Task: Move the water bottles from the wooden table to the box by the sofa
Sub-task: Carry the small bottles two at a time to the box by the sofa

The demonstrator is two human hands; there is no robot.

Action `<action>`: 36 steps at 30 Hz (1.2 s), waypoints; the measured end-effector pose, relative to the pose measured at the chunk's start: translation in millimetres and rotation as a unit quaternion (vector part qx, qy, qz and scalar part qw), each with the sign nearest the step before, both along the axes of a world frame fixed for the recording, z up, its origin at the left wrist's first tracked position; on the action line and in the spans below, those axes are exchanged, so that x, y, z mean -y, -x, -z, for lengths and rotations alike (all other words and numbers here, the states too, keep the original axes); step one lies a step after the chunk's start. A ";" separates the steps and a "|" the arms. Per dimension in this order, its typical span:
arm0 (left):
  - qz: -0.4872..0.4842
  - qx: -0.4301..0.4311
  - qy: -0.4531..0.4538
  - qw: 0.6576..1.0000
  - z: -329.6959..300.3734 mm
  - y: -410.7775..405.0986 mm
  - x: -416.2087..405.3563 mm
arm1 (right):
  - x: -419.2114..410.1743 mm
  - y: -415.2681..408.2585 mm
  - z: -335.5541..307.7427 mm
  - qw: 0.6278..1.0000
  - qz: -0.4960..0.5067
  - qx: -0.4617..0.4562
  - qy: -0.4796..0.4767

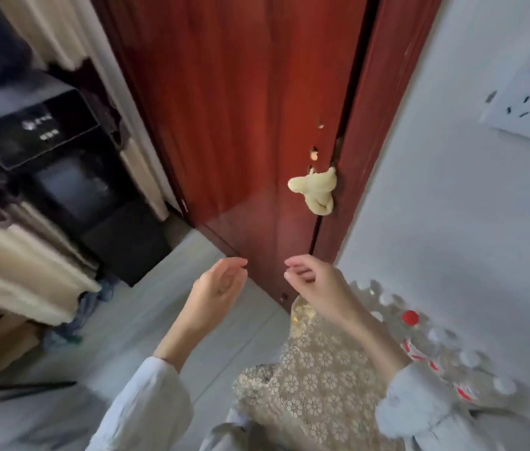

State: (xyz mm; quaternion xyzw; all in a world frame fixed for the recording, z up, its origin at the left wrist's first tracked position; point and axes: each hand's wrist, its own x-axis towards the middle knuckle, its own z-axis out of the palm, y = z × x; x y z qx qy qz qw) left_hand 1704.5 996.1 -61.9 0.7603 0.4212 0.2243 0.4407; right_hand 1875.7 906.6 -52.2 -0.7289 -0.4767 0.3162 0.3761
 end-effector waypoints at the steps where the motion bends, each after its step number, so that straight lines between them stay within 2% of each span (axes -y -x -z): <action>1: -0.030 0.014 -0.001 0.999 -7.0 21.0 11.8 | -3.1 15.4 -7.8 0.999 -0.038 0.000 -0.001; 6: -0.190 0.054 -0.022 0.980 -48.9 130.8 59.0 | -22.8 114.1 -47.8 0.981 -0.190 0.024 -0.042; 11: -0.373 0.082 -0.050 0.923 -75.7 261.1 120.0 | -24.5 251.7 -75.8 0.933 -0.347 0.044 -0.090; 16: -0.523 0.085 -0.070 0.845 -85.0 391.4 223.9 | 20.6 415.9 -89.5 0.856 -0.507 0.016 -0.103; 23: -0.676 0.065 -0.074 0.730 -87.1 565.3 399.1 | 146.7 645.6 -84.2 0.728 -0.675 -0.019 -0.118; 28: -0.767 0.041 -0.075 0.636 -93.1 652.6 510.7 | 235.1 775.2 -84.4 0.640 -0.760 -0.057 -0.099; 36: -0.844 -0.017 -0.074 0.531 -104.7 780.3 612.5 | 311.8 955.6 -97.2 0.545 -0.826 -0.107 -0.099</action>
